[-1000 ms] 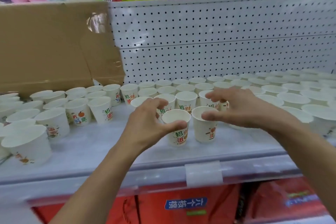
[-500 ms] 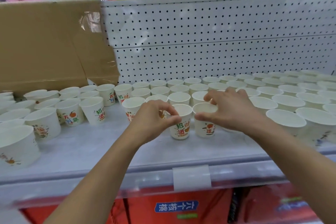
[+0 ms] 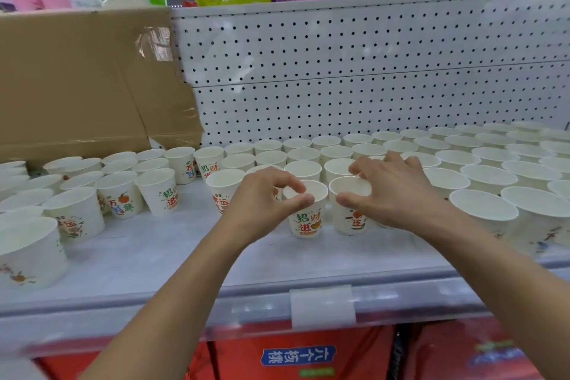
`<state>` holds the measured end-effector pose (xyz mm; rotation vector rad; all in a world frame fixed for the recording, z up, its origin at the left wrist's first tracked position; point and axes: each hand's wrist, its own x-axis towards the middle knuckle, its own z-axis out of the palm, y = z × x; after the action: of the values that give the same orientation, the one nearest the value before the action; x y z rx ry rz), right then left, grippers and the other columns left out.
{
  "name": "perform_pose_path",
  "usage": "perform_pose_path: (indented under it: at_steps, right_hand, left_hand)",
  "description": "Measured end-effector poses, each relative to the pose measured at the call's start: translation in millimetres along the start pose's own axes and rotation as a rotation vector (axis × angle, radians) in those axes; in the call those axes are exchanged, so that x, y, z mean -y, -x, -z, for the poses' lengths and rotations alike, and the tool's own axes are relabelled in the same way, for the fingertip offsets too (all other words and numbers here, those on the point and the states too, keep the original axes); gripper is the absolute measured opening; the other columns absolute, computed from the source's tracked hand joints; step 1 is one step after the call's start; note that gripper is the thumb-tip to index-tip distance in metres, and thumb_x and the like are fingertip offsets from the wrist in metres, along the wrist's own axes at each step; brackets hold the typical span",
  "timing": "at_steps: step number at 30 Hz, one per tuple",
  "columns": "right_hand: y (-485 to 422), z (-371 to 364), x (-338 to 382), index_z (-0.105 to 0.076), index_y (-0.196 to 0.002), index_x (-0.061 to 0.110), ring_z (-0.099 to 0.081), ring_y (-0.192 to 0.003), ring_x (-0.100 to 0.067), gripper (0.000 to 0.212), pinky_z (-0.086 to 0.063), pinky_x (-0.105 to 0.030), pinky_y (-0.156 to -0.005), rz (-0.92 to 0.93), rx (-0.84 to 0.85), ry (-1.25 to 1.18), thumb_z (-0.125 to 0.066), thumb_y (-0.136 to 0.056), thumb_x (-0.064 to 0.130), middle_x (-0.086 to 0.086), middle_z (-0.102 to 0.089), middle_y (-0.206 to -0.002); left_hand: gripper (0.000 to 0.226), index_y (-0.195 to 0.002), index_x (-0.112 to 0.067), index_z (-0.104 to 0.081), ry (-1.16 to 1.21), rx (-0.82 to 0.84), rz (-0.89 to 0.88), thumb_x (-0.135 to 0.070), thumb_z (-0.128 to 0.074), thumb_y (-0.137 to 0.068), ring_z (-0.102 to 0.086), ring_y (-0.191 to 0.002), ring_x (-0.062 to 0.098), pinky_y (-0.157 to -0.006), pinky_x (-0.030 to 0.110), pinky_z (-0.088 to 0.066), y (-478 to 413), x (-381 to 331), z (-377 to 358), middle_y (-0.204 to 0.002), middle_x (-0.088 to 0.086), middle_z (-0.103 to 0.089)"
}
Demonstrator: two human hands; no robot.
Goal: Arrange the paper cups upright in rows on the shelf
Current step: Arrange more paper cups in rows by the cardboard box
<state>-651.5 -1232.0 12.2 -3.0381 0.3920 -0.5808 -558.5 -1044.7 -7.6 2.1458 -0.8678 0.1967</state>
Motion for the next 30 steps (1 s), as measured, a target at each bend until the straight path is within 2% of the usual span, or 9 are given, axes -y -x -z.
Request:
perform_pose_path:
  at_steps: [4, 7, 10, 13, 15, 18, 24, 26, 30]
  right_hand:
    - [-0.6, -1.5, -1.0, -0.045, -0.133, 0.027, -0.039, -0.124, -0.021, 0.061, -0.027, -0.04, -0.099, -0.007, 0.0, -0.008, -0.048, -0.085, 0.064, 0.002, -0.059, -0.128]
    - [0.3, -3.0, 0.9, -0.044, -0.135, 0.029, -0.036, -0.127, -0.021, 0.062, -0.026, -0.04, -0.101, -0.002, -0.022, -0.014, -0.048, -0.084, 0.065, 0.003, -0.053, -0.135]
    - [4.5, -6.9, 21.3, -0.051, -0.131, 0.027, -0.038, -0.128, -0.021, 0.053, -0.027, -0.039, -0.103, 0.107, -0.265, -0.23, -0.054, -0.087, 0.055, 0.003, -0.049, -0.137]
    - [11.5, -17.7, 68.0, -0.061, -0.12, 0.02, -0.048, -0.121, -0.017, 0.037, -0.039, -0.036, -0.1, 0.34, -0.448, -0.587, -0.06, -0.088, 0.037, 0.003, -0.056, -0.127]
    - [16.2, -31.3, 108.0, -0.061, -0.118, 0.02, -0.053, -0.113, -0.011, 0.033, -0.043, -0.028, -0.093, 0.46, -0.401, -0.731, -0.061, -0.087, 0.032, 0.007, -0.057, -0.12]
    - [18.6, -53.2, 169.4, -0.057, -0.123, 0.027, -0.054, -0.103, -0.003, 0.037, -0.043, -0.022, -0.085, 0.553, -0.199, -0.83, -0.064, -0.088, 0.033, 0.014, -0.056, -0.118]
    - [1.0, -63.8, 287.0, -0.038, -0.14, 0.033, -0.045, -0.118, -0.004, 0.067, -0.041, -0.026, -0.099, 0.589, 0.14, -0.975, -0.071, -0.082, 0.043, 0.013, -0.043, -0.136]
    - [-8.6, -58.3, 318.4, -0.037, -0.141, 0.032, -0.039, -0.125, -0.008, 0.074, -0.037, -0.03, -0.104, 0.595, 0.159, -0.968, -0.073, -0.079, 0.046, 0.009, -0.041, -0.14]
    - [-22.1, -58.9, 365.5, -0.031, -0.144, 0.026, -0.036, -0.131, -0.02, 0.09, -0.035, -0.037, -0.105, 0.519, 0.161, -0.814, -0.072, -0.071, 0.059, 0.001, -0.042, -0.143]
  left_hand:
    - [0.016, -0.09, -0.034, -0.072, -0.008, 0.014, -0.011, -0.043, -0.075, -0.077, -0.058, -0.099, 0.007, -0.088, 0.035, -0.05, -2.8, 0.3, -2.3, -0.107, -0.015, -0.066]
    - [0.027, -0.104, -0.031, -0.069, -0.031, 0.012, -0.02, -0.042, -0.074, -0.08, -0.054, -0.111, 0.007, -0.096, 0.031, -0.046, 1.5, 0.3, 0.9, -0.118, -0.013, -0.062]
    - [0.036, -0.115, -0.027, -0.065, -0.046, -0.078, -0.081, -0.04, -0.071, -0.082, -0.051, -0.115, 0.004, -0.101, 0.029, -0.042, 17.2, 0.6, 11.5, -0.122, -0.012, -0.06]
    - [0.036, -0.119, -0.024, -0.063, 0.024, -0.298, -0.134, -0.035, -0.071, -0.085, -0.052, -0.115, 0.001, -0.097, 0.023, -0.043, 50.8, 12.3, 29.0, -0.12, -0.013, -0.06]
    - [0.037, -0.123, -0.024, -0.06, 0.025, -0.408, -0.131, -0.029, -0.069, -0.088, -0.053, -0.117, 0.004, -0.096, 0.018, -0.041, 81.4, 26.9, 44.2, -0.122, -0.014, -0.058]
    - [0.038, -0.125, -0.026, -0.057, -0.032, -0.561, -0.079, -0.022, -0.066, -0.088, -0.051, -0.12, 0.007, -0.097, 0.018, -0.04, 126.0, 57.6, 74.9, -0.124, -0.016, -0.056]
    - [0.035, -0.122, -0.031, -0.056, -0.108, -0.884, 0.184, -0.016, -0.062, -0.092, -0.05, -0.112, 0.002, -0.092, 0.021, -0.042, 176.6, 125.2, 168.5, -0.118, -0.016, -0.051]
    - [0.033, -0.121, -0.029, -0.058, -0.253, -0.83, 0.23, -0.012, -0.059, -0.092, -0.049, -0.116, 0.009, -0.098, 0.028, -0.041, 175.6, 148.0, 203.6, -0.12, -0.012, -0.054]
    - [0.036, -0.12, -0.029, -0.065, -0.697, -0.508, 0.286, -0.013, -0.064, -0.087, -0.044, -0.128, 0.02, -0.107, 0.041, -0.029, 158.4, 174.9, 240.3, -0.126, -0.004, -0.063]
